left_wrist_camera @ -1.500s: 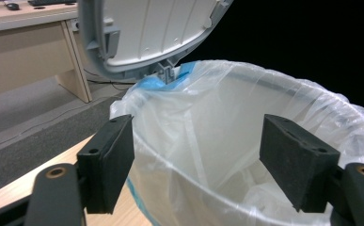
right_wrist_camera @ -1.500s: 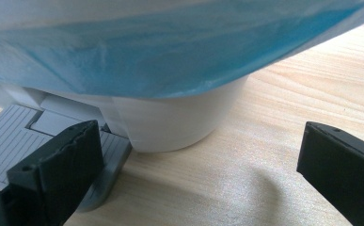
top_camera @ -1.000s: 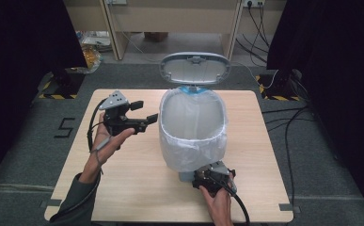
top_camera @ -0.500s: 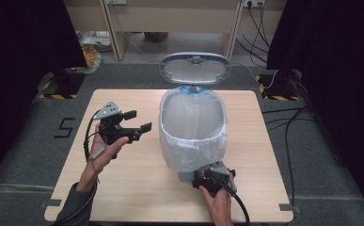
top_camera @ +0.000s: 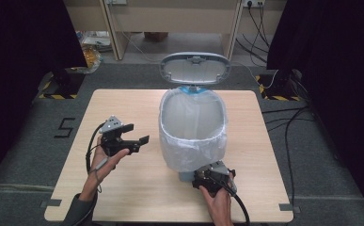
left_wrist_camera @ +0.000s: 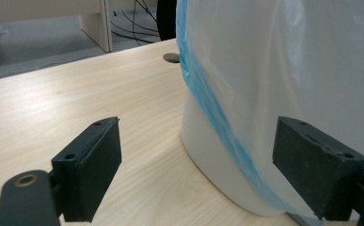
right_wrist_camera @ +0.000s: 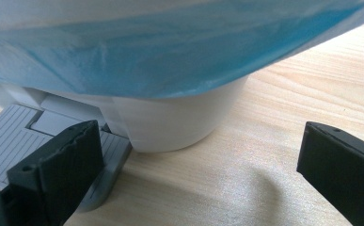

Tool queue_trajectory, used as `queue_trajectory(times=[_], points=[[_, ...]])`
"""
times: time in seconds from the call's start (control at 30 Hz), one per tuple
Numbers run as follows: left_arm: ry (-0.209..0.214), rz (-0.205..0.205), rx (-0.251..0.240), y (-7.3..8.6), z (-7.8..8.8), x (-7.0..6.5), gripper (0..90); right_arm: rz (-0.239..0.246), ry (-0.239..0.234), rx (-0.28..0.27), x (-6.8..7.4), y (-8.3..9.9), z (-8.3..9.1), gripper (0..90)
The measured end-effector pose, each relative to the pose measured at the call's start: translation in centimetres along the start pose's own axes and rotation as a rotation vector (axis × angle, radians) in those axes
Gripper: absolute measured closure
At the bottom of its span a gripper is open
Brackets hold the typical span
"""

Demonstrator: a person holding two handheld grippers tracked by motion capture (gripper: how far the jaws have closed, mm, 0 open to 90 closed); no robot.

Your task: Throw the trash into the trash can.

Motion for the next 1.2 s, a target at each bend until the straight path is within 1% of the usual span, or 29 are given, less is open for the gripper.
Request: queue_trajectory(times=[0.1, 0.23, 0.33, 0.47, 0.53, 0.6, 0.7, 0.83, 0.93, 1.07, 1.17, 1.2], points=[[0.004, 0.012, 0.001, 0.8, -0.1, 0.1, 15.7, 0.000, -0.002, 0.002, 0.0, 0.0, 0.0, 0.9], [-0.017, 0.015, 0.025, 2.2, -0.4, 0.5, 15.7, -0.002, -0.003, 0.004, 0.0, 0.0, 0.0, 0.9], [-0.022, 0.022, 0.035, 3.3, -0.8, 0.8, 16.1, -0.002, -0.003, 0.003, 0.0, 0.0, 0.0, 0.9], [-0.022, 0.036, 0.061, 4.8, -1.4, 1.2, 16.1, -0.002, -0.003, 0.004, 0.0, 0.0, 0.0, 0.9], [-0.034, 0.040, 0.083, 5.7, -1.8, 1.6, 16.2, -0.003, -0.004, 0.004, 0.0, 0.0, 0.0, 0.9], [-0.047, 0.029, 0.101, 6.1, -2.0, 1.7, 16.1, -0.001, -0.003, 0.003, 0.0, 0.0, 0.0, 0.9], [-0.062, 0.017, 0.112, 6.8, -2.2, 2.1, 16.5, -0.002, -0.003, 0.004, 0.0, 0.0, 0.0, 0.9], [-0.068, 0.033, 0.135, 7.7, -2.5, 2.5, 16.4, 0.000, -0.004, 0.003, 0.0, 0.0, 0.0, 0.9], [-0.076, 0.032, 0.156, 8.5, -2.6, 2.7, 16.3, 0.000, -0.004, 0.003, 0.0, 0.0, 0.0, 0.9], [-0.082, 0.034, 0.185, 9.4, -2.6, 2.8, 16.0, 0.002, -0.003, 0.001, 0.0, 0.0, 0.0, 0.9], [-0.081, 0.038, 0.217, 10.1, -2.7, 2.8, 15.6, 0.000, -0.004, 0.003, 0.0, 0.0, 0.0, 0.9], [-0.080, 0.042, 0.218, 10.2, -2.7, 2.8, 15.6, 0.000, -0.004, 0.003, 0.0, 0.0, 0.0, 0.9]])
Point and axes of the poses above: each handheld gripper's, and its own axes: z roughly backward along the jaws, y roughly out of its underside, x roughly to its left, the point moved 4 cm from there along -z, roughly forward along the jaws, and after that the axes turned 4 degrees about -z, right-handed, at the moved point
